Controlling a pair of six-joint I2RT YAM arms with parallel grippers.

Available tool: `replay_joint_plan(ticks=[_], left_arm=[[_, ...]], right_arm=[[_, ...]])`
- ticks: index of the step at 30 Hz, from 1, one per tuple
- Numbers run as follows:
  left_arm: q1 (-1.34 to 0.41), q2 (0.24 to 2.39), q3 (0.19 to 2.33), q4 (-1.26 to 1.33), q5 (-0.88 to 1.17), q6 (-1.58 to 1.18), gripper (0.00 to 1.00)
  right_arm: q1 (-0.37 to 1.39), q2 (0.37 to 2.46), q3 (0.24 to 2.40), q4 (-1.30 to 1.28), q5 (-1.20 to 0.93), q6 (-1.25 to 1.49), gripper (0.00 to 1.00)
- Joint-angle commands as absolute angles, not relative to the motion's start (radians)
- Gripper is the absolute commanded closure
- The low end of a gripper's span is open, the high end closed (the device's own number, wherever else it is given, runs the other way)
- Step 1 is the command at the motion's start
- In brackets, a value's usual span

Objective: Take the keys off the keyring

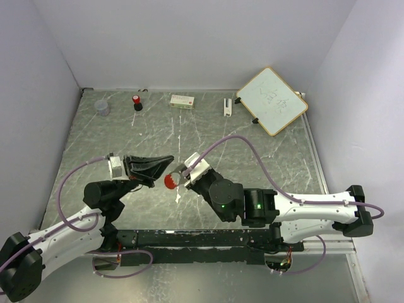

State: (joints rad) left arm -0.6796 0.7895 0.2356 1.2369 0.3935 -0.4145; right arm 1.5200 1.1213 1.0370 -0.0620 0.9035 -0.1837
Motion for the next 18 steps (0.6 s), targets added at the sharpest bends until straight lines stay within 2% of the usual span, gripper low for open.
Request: replay_joint_plan(ticks=[1, 8, 18], left_arm=[[-0.676, 0.784, 0.223, 1.309, 0.332, -0.398, 0.93], [-0.676, 0.810, 0.213, 1.331, 0.339, -0.415, 0.92], [-0.676, 0.878, 0.278, 1.280, 0.465, -0.377, 0.73]], right_arm=[[1.515, 1.090, 1.071, -0.107, 0.957, -0.186, 1.00], [1.517, 1.101, 1.083, -0.094, 0.947, -0.201, 1.00], [1.517, 1.108, 1.088, -0.086, 0.932, -0.211, 1.00]])
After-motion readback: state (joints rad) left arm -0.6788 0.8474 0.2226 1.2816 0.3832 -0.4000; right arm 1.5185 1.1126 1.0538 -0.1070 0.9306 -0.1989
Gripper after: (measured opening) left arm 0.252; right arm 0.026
